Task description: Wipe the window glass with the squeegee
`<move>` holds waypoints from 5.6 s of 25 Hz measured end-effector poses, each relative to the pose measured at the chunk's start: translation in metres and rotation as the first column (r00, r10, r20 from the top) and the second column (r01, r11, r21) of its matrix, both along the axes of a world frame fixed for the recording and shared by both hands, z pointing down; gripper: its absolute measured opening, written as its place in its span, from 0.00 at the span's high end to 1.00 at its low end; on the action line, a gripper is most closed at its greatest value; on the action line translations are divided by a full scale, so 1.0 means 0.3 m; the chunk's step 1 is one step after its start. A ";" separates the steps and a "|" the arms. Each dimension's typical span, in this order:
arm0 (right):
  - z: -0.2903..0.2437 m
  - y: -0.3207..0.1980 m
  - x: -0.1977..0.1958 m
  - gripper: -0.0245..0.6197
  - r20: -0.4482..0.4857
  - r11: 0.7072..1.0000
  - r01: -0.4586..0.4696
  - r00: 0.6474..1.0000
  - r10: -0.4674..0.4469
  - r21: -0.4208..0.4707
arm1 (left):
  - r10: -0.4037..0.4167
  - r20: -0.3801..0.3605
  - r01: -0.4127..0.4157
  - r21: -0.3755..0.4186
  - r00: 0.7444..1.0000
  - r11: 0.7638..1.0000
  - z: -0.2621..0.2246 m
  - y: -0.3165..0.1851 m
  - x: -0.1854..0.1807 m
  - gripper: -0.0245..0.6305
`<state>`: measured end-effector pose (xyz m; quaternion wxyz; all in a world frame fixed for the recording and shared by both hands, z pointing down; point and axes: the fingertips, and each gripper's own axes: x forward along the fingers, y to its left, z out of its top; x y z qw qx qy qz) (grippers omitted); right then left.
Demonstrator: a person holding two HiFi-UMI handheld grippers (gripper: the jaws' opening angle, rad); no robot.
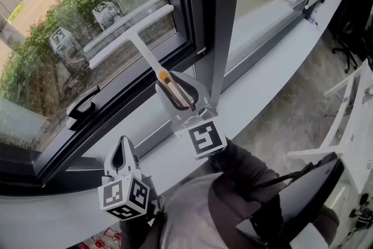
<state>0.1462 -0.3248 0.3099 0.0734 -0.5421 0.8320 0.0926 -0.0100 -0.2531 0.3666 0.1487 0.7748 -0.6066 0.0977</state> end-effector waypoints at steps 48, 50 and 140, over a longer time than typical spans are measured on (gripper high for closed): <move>0.227 0.018 0.004 0.76 -0.001 0.992 0.003 1.000 -0.003 -0.127 | 0.023 0.019 -0.023 -0.034 1.000 0.999 0.041 -0.023 0.009 0.96; 0.239 0.021 0.006 0.76 -0.002 0.991 0.003 1.000 -0.003 -0.137 | 0.023 0.021 -0.023 -0.036 1.000 0.999 0.041 -0.021 0.010 0.96; -0.753 0.103 -0.600 0.76 0.077 0.934 0.029 0.995 -0.060 0.355 | -0.170 -0.019 0.170 -0.016 0.985 0.985 0.000 0.314 -0.710 0.96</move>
